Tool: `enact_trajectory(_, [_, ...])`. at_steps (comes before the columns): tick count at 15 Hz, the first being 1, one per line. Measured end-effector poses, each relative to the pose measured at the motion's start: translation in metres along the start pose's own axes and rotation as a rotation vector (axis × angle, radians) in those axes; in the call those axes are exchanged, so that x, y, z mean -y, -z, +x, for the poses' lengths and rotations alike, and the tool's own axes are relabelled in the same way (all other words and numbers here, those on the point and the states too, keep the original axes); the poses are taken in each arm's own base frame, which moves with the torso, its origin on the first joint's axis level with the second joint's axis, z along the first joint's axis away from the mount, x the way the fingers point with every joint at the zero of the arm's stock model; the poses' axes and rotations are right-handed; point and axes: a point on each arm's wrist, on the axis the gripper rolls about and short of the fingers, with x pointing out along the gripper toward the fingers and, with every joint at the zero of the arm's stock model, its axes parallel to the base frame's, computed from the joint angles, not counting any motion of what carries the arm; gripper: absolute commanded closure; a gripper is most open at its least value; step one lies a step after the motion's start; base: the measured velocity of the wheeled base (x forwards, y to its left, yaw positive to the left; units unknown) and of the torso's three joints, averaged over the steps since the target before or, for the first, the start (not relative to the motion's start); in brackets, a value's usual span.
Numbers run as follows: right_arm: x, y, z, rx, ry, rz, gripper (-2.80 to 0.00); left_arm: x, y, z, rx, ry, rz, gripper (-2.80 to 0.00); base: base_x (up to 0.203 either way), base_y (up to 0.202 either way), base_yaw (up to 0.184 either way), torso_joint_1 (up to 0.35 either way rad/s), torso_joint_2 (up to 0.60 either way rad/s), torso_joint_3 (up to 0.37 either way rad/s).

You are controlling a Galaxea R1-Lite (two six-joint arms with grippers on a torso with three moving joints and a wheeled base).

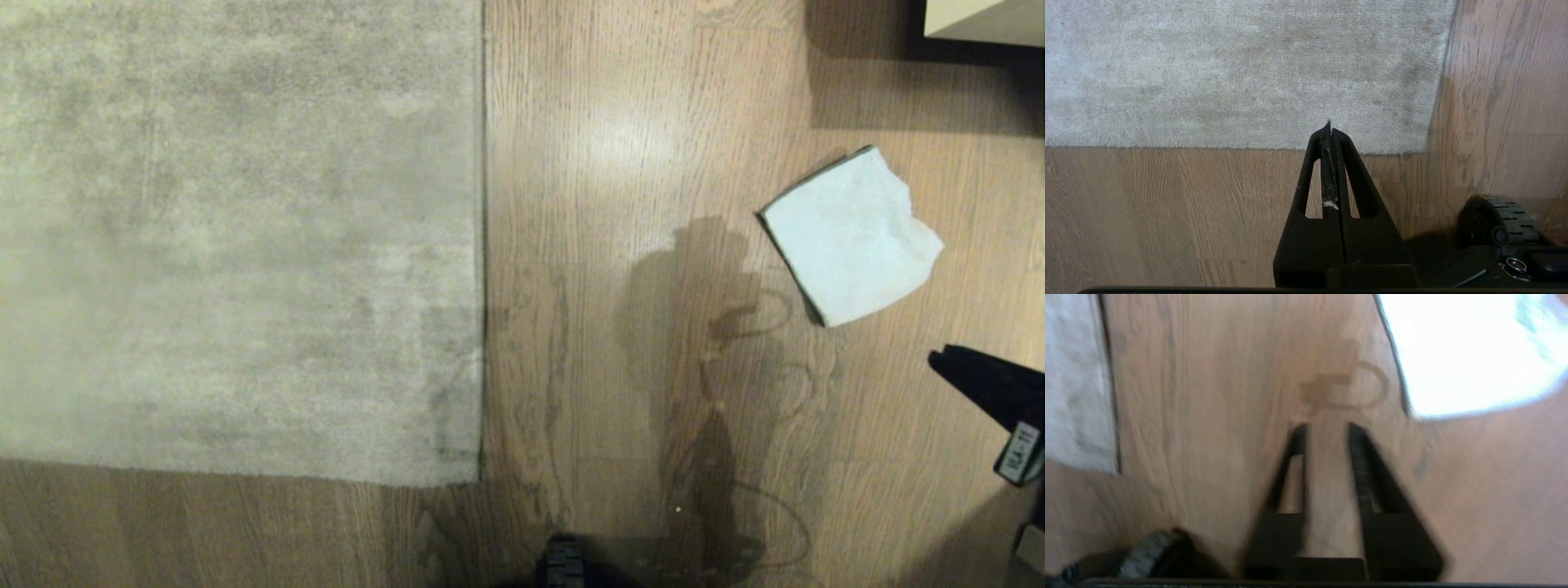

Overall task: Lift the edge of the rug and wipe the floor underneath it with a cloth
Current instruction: Pick up the rag

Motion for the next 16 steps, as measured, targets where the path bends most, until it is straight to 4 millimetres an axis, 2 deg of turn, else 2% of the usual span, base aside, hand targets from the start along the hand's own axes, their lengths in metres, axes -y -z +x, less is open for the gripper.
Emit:
enact_trajectory(6, [0.018, -0.011, 0.060, 0.034, 0.007, 0.015, -2.80, 0.000, 0.000, 0.000, 0.000, 0.000, 0.000, 0.00, 0.000, 0.000, 0.000, 0.000, 0.00, 0.000])
enact_trajectory(10, [0.047, -0.019, 0.086, 0.046, 0.102, -0.016, -2.80, 0.000, 0.000, 0.000, 0.000, 0.000, 0.000, 0.00, 0.000, 0.000, 0.000, 0.000, 0.00, 0.000])
enact_trajectory(16, [0.088, -0.020, 0.125, 0.042, 0.139, -0.118, -2.80, 0.000, 0.000, 0.000, 0.000, 0.000, 0.000, 0.00, 0.000, 0.000, 0.000, 0.000, 0.00, 0.000])
